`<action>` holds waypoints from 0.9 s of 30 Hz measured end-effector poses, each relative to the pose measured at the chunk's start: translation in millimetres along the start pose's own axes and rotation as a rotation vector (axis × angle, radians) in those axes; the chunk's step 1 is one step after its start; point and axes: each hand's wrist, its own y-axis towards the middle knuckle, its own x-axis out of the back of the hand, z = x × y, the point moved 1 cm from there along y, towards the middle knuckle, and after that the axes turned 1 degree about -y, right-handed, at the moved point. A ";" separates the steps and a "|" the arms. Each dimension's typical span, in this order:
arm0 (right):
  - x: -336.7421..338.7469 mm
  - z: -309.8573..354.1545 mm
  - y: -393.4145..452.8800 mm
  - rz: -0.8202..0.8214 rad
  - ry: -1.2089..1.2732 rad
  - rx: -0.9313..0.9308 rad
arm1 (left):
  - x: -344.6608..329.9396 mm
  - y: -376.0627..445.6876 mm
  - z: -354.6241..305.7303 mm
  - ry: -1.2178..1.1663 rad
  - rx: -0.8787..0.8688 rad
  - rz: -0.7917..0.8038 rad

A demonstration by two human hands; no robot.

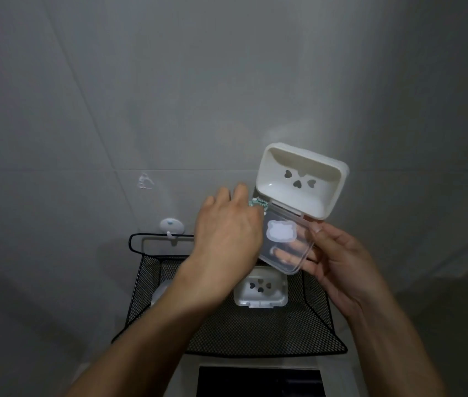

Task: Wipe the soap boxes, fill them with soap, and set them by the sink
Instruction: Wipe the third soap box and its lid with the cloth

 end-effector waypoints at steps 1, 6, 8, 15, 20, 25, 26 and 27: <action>0.1 -0.6 0.0 -0.001 0.011 -0.002 | -0.5 3.1 1.2 -0.011 -0.013 0.004; 5.0 -0.6 0.4 -0.018 0.022 0.001 | -2.8 9.4 1.8 -0.085 -0.105 0.023; 6.5 -2.1 0.3 -0.027 0.017 -0.006 | -3.6 7.2 -2.2 -0.150 -0.160 0.025; 15.8 -0.9 0.9 -0.044 0.003 0.010 | -5.3 2.6 -18.6 -0.320 -0.346 0.122; 23.3 5.2 0.4 -0.064 0.002 0.052 | -1.3 3.2 -6.6 -0.396 -0.283 0.098; 37.5 17.6 -1.4 -0.100 0.051 0.111 | -9.7 -10.8 29.1 -0.491 -0.080 -0.096; 38.2 18.1 -1.5 -0.101 0.047 0.115 | -15.1 -14.1 33.0 -0.498 -0.044 -0.078; 38.2 17.7 -1.4 -0.103 0.039 0.116 | -21.7 -17.4 34.9 -0.509 -0.014 -0.050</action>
